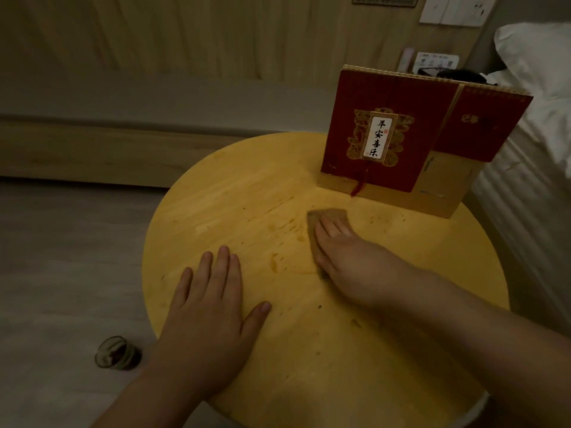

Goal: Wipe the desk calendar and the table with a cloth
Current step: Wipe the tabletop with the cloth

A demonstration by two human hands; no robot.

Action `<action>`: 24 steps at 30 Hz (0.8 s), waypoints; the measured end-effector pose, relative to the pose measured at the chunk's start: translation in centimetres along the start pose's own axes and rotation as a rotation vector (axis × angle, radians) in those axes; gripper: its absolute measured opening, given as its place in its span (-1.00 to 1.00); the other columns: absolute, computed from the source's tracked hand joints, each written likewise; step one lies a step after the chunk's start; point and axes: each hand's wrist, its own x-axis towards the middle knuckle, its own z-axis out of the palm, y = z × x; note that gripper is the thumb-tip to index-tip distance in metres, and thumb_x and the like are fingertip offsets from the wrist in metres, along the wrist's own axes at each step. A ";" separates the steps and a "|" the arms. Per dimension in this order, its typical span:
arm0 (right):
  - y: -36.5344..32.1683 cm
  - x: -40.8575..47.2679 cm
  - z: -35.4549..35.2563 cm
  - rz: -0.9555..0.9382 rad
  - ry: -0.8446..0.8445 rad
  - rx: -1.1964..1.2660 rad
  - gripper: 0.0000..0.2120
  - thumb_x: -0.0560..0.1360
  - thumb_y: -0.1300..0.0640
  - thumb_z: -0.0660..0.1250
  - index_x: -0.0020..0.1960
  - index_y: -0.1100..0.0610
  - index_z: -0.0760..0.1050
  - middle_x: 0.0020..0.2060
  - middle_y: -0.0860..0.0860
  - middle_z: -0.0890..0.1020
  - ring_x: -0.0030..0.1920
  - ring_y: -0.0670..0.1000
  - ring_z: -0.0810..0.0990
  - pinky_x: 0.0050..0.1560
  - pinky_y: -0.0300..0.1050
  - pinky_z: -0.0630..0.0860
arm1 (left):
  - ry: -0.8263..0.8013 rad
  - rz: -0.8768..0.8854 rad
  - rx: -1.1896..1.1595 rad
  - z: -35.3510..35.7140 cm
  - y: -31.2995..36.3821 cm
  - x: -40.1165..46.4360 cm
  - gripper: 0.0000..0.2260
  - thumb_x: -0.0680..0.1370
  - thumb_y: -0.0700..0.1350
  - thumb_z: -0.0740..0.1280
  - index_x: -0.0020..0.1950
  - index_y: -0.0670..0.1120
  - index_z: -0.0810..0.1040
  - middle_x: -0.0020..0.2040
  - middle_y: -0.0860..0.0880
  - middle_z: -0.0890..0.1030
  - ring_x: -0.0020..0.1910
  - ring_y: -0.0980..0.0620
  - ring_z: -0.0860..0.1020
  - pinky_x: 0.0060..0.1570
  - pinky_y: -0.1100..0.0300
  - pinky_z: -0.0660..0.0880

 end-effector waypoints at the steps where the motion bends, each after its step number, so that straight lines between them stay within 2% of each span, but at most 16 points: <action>1: -0.3 -2.7 1.0 -0.015 -0.014 0.023 -0.35 0.76 -0.11 -0.05 0.66 0.03 -0.35 0.66 -0.02 -0.30 0.66 0.04 -0.29 0.57 -0.06 -0.24 | 0.005 0.001 0.002 0.1 -0.1 0.0 -0.09 0.45 0.45 -0.47 0.69 -0.06 -0.33 0.71 -0.05 -0.30 0.69 -0.08 -0.27 0.63 -0.08 -0.23; 2: -1.0 -5.5 2.1 -0.044 0.001 0.029 -0.39 0.75 -0.13 -0.09 0.67 0.00 -0.28 0.67 -0.04 -0.23 0.67 0.03 -0.20 0.58 -0.09 -0.18 | 0.009 0.003 0.008 0.2 -0.2 0.0 -0.10 0.46 0.44 -0.46 0.68 -0.07 -0.34 0.71 -0.05 -0.31 0.69 -0.08 -0.28 0.63 -0.09 -0.24; 3: -1.7 -7.9 3.4 -0.089 0.060 -0.016 -0.43 0.74 -0.14 -0.16 0.69 0.05 -0.07 0.68 0.03 -0.03 0.67 0.07 0.02 0.61 -0.11 -0.04 | 0.011 0.007 0.012 0.4 -0.3 0.0 -0.10 0.47 0.44 -0.46 0.68 -0.07 -0.35 0.71 -0.06 -0.32 0.68 -0.08 -0.29 0.63 -0.09 -0.24; 4: -2.4 -9.9 4.5 -0.126 0.132 -0.110 -0.39 0.74 -0.12 -0.22 0.63 0.14 0.23 0.62 0.12 0.26 0.59 0.13 0.31 0.58 -0.10 0.20 | 0.013 0.010 0.011 0.5 -0.3 0.0 -0.11 0.48 0.44 -0.45 0.68 -0.07 -0.35 0.71 -0.06 -0.32 0.68 -0.08 -0.29 0.63 -0.10 -0.25; 5: -2.8 -11.1 5.1 -0.140 0.163 -0.168 -0.32 0.74 -0.10 -0.26 0.51 0.22 0.45 0.49 0.17 0.48 0.45 0.17 0.52 0.48 -0.07 0.40 | 0.017 0.013 0.002 0.5 -0.3 0.1 -0.11 0.49 0.44 -0.43 0.68 -0.07 -0.34 0.71 -0.07 -0.31 0.68 -0.09 -0.29 0.63 -0.10 -0.25; 6: -3.0 -11.8 5.6 -0.124 0.175 -0.193 -0.30 0.75 -0.08 -0.25 0.42 0.25 0.54 0.40 0.19 0.56 0.36 0.19 0.60 0.40 -0.02 0.47 | 0.022 0.017 -0.008 0.5 -0.3 0.1 -0.11 0.50 0.45 -0.42 0.69 -0.08 -0.32 0.71 -0.07 -0.30 0.69 -0.09 -0.28 0.63 -0.10 -0.24; 7: -3.0 -11.9 5.9 -0.115 0.156 -0.213 -0.33 0.76 -0.08 -0.20 0.41 0.26 0.55 0.39 0.20 0.58 0.34 0.20 0.61 0.38 0.00 0.49 | 0.026 0.020 -0.011 0.4 -0.3 0.1 -0.11 0.50 0.45 -0.41 0.69 -0.08 -0.30 0.72 -0.07 -0.28 0.69 -0.10 -0.27 0.63 -0.11 -0.23; 8: -3.1 -11.3 5.9 -0.109 0.162 -0.205 -0.39 0.75 -0.08 -0.12 0.45 0.26 0.51 0.42 0.20 0.55 0.38 0.19 0.58 0.38 -0.01 0.51 | 0.031 0.024 -0.007 0.4 -0.3 0.1 -0.11 0.51 0.44 -0.40 0.69 -0.09 -0.29 0.72 -0.08 -0.26 0.69 -0.10 -0.25 0.64 -0.11 -0.23; 9: -3.3 -10.2 5.3 -0.111 0.159 -0.195 -0.42 0.71 -0.10 -0.03 0.53 0.24 0.40 0.51 0.18 0.46 0.46 0.17 0.50 0.43 0.00 0.44 | 0.036 0.026 -0.002 0.4 -0.3 0.1 -0.11 0.51 0.44 -0.40 0.70 -0.09 -0.28 0.72 -0.08 -0.24 0.70 -0.10 -0.23 0.64 -0.11 -0.22; 11: -3.5 -6.3 4.1 -0.127 0.165 -0.122 -0.36 0.70 -0.14 -0.02 0.69 0.11 -0.04 0.68 0.07 0.04 0.66 0.09 0.09 0.56 -0.04 0.05 | 0.048 0.024 -0.011 0.3 -0.2 0.1 -0.11 0.52 0.44 -0.39 0.71 -0.09 -0.24 0.73 -0.08 -0.20 0.70 -0.11 -0.20 0.63 -0.10 -0.22; 12: -3.6 -3.7 3.3 -0.088 0.133 -0.083 -0.33 0.71 -0.17 -0.04 0.68 0.06 -0.23 0.69 0.01 -0.14 0.67 0.06 -0.10 0.57 -0.02 -0.07 | 0.051 0.022 -0.014 0.3 -0.2 0.1 -0.10 0.51 0.44 -0.39 0.71 -0.09 -0.24 0.73 -0.08 -0.20 0.70 -0.11 -0.20 0.62 -0.10 -0.23; 13: -3.6 -0.8 2.7 -0.059 0.131 -0.069 -0.32 0.72 -0.16 -0.03 0.67 0.06 -0.29 0.68 0.01 -0.21 0.67 0.07 -0.18 0.59 0.01 -0.12 | 0.053 0.019 -0.008 0.4 -0.2 0.0 -0.10 0.51 0.44 -0.41 0.70 -0.09 -0.25 0.73 -0.08 -0.22 0.70 -0.11 -0.21 0.62 -0.09 -0.24; 16: -4.6 7.1 0.0 -0.028 0.133 -0.032 -0.35 0.76 -0.04 0.01 0.68 0.18 -0.23 0.69 0.15 -0.16 0.68 0.17 -0.18 0.66 0.09 -0.13 | 0.060 0.020 0.000 0.5 -0.3 0.0 -0.11 0.49 0.44 -0.43 0.69 -0.07 -0.29 0.72 -0.06 -0.27 0.69 -0.09 -0.25 0.61 -0.07 -0.27; 19: -5.6 10.4 -1.4 -0.010 0.085 -0.016 -0.35 0.76 0.00 0.02 0.68 0.21 -0.23 0.69 0.18 -0.15 0.68 0.20 -0.18 0.67 0.09 -0.15 | 0.056 0.031 -0.028 0.4 -0.7 0.1 -0.12 0.49 0.46 -0.41 0.68 -0.04 -0.35 0.70 -0.02 -0.33 0.68 -0.05 -0.31 0.60 -0.04 -0.31; 22: -6.8 7.7 -0.6 -0.048 0.089 0.007 -0.34 0.76 0.00 0.05 0.69 0.16 -0.23 0.70 0.13 -0.13 0.68 0.16 -0.16 0.68 0.09 -0.09 | 0.063 0.041 -0.023 0.3 -0.9 0.1 -0.13 0.50 0.48 -0.37 0.68 0.01 -0.35 0.70 0.02 -0.34 0.68 -0.01 -0.31 0.57 0.01 -0.32; 24: -7.5 4.1 0.8 -0.091 0.113 -0.001 -0.33 0.75 -0.05 0.06 0.69 0.10 -0.24 0.70 0.06 -0.14 0.68 0.10 -0.17 0.63 0.01 -0.15 | 0.068 0.040 -0.023 0.3 -1.0 0.1 -0.12 0.50 0.48 -0.36 0.69 0.00 -0.33 0.70 0.02 -0.32 0.68 -0.01 -0.29 0.56 0.02 -0.33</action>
